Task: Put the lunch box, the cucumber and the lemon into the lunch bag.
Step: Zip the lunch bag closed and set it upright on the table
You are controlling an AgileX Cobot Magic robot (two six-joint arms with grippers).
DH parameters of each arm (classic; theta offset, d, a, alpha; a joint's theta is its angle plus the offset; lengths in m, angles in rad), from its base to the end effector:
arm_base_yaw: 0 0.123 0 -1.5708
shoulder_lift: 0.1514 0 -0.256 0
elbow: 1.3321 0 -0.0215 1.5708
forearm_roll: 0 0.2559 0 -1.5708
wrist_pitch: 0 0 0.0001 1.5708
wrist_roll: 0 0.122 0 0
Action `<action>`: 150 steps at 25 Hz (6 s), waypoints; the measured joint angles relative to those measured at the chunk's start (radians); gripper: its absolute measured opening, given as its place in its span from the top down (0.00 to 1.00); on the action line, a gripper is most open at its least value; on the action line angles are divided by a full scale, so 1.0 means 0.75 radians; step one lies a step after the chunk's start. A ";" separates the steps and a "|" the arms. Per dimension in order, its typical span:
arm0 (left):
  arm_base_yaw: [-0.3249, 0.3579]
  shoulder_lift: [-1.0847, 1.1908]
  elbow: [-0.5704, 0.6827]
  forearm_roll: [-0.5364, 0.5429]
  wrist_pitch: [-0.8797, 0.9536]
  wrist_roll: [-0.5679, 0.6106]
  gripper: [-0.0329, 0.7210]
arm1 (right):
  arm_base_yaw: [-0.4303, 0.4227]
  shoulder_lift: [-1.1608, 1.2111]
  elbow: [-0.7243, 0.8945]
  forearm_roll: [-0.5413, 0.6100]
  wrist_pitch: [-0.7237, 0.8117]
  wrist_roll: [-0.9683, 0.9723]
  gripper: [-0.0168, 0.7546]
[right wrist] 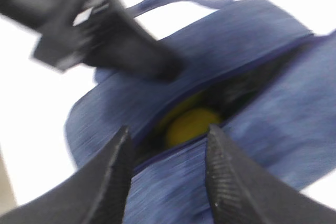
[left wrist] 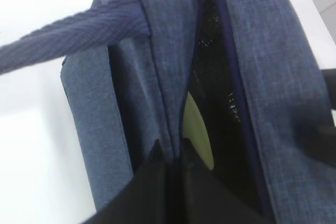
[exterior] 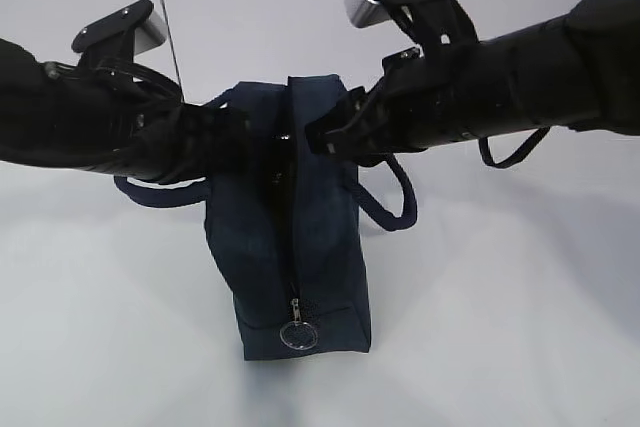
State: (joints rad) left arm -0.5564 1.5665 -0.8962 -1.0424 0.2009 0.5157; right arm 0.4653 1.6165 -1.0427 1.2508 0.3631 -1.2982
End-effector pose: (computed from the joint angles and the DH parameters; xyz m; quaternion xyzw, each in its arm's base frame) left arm 0.2911 -0.2059 0.1772 0.0544 0.8993 -0.2855 0.3267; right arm 0.3218 0.2077 0.2080 -0.3066 0.8209 0.2388 0.4184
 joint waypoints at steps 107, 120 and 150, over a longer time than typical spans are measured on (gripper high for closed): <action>0.000 0.000 0.000 0.013 0.000 0.002 0.96 | -0.065 0.351 0.450 0.736 0.656 -1.655 0.55; 0.000 0.000 0.000 0.013 0.000 0.002 0.96 | -0.065 0.433 0.347 0.739 0.784 -1.515 0.55; 0.000 0.000 0.000 0.013 0.000 0.005 0.96 | -0.016 0.435 0.328 0.739 0.733 -1.213 0.66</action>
State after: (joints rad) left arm -0.5564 1.5665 -0.8962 -1.0325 0.2009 0.5195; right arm 0.4530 1.9429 -0.7967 1.8052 0.9127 -2.2078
